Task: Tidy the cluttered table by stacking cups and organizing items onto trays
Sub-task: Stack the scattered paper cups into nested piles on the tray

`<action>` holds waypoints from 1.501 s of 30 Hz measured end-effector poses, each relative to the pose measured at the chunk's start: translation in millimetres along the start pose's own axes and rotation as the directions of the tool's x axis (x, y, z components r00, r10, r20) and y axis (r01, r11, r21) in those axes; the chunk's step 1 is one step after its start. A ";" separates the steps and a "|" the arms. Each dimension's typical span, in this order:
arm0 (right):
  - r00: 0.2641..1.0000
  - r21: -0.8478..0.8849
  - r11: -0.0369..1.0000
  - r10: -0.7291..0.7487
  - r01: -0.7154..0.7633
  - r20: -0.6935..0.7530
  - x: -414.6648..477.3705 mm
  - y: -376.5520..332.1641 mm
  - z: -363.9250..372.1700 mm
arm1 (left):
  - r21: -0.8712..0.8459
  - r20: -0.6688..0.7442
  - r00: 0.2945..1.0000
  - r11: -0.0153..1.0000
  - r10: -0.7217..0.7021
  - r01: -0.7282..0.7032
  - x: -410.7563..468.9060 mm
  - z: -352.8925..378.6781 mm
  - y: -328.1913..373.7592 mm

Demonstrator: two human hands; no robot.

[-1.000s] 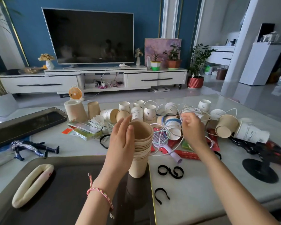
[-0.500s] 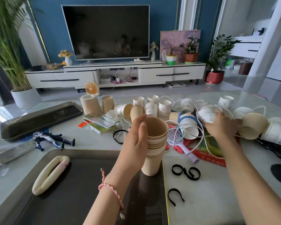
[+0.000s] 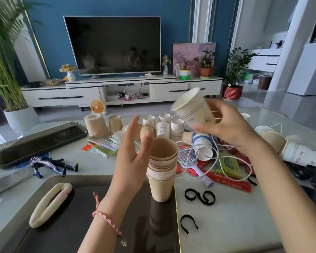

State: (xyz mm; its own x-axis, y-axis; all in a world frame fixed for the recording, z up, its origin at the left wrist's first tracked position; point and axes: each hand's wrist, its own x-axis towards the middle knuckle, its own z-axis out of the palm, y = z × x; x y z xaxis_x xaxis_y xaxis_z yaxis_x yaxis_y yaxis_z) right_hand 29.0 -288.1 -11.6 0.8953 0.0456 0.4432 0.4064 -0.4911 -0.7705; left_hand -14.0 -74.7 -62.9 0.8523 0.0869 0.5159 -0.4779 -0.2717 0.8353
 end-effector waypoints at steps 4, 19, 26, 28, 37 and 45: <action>0.935 0.042 0.970 -0.240 0.238 0.261 -28.2 -52.3 30.8 | -0.018 -0.054 0.983 0.984 0.176 -0.177 -0.9 -16.0 24.2; 0.917 -0.199 0.933 0.224 -0.300 -0.331 11.0 96.5 41.1 | 0.338 -0.083 0.962 0.901 -0.259 0.272 -10.5 -47.5 -47.8; 0.978 -0.627 0.766 0.013 -0.143 -0.207 46.2 122.7 54.2 | 0.353 0.075 0.966 0.913 -0.246 0.205 -24.7 -32.0 -62.5; 0.986 -0.720 0.673 0.123 -0.169 -0.116 54.9 124.9 52.7 | 0.371 0.124 0.963 0.911 -0.238 0.178 -23.9 -31.2 -61.7; 0.930 -0.663 0.702 0.367 -0.261 0.021 61.1 99.2 33.2 | 0.391 0.150 0.952 0.900 -0.267 0.191 -25.1 -32.2 -60.1; 0.979 -0.520 0.833 0.115 -0.189 -0.171 43.5 62.9 12.2 | 0.437 0.147 0.956 0.884 -0.255 0.168 -26.0 -38.0 -54.7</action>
State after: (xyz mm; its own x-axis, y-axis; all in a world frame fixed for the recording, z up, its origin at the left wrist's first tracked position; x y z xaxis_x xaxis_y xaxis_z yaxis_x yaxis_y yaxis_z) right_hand 95.8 -306.4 -46.4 0.8916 -0.1604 0.4234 0.0746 -0.8703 -0.4869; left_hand -18.1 -25.6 -114.7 0.9676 0.0109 0.2522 -0.1861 -0.6442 0.7419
